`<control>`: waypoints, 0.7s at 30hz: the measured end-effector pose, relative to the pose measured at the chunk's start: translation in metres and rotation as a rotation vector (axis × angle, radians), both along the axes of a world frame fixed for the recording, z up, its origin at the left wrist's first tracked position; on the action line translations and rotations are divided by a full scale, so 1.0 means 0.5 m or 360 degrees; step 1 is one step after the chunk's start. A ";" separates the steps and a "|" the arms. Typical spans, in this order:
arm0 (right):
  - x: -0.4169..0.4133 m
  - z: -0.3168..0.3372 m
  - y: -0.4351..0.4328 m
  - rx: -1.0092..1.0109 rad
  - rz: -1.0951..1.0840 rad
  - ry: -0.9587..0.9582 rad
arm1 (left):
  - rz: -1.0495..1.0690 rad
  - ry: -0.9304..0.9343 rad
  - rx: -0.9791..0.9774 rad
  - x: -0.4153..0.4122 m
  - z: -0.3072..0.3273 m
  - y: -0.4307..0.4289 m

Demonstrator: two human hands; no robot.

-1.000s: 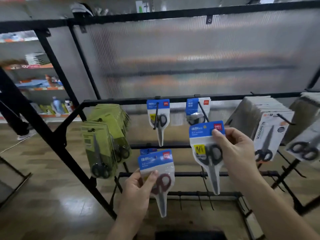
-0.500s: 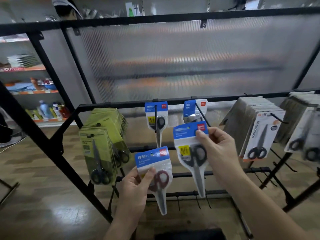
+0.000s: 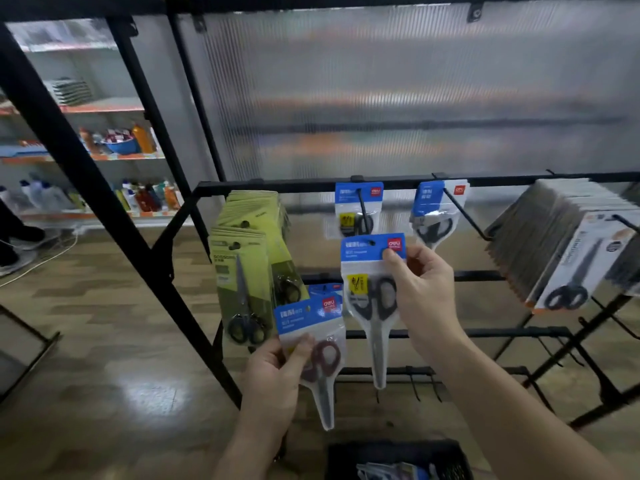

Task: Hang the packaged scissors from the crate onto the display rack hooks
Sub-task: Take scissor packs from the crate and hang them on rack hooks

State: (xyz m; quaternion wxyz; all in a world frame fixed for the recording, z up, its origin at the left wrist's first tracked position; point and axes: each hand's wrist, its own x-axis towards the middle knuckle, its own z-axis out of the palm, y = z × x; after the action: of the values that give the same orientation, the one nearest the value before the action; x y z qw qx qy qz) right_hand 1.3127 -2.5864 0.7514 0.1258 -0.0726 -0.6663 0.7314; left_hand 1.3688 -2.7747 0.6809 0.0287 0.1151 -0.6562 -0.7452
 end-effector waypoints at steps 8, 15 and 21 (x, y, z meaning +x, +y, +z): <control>-0.110 0.002 -0.026 0.0076 -0.0217 -0.0184 | -0.0159 -0.0160 0.0032 -0.010 -0.066 -0.020; -0.251 0.007 -0.026 0.0362 -0.0266 -0.0159 | -0.0275 -0.0288 -0.0060 -0.042 -0.146 -0.031; -0.187 -0.045 -0.027 0.0592 -0.0247 -0.0219 | -0.0398 -0.0310 -0.0354 -0.075 -0.153 -0.017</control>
State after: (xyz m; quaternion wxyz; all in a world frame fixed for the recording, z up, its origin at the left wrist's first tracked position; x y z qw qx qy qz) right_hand 1.2192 -2.5997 0.7289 0.1472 -0.1488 -0.7893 0.5772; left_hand 1.3313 -2.7832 0.6045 -0.1152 0.1005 -0.7434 -0.6512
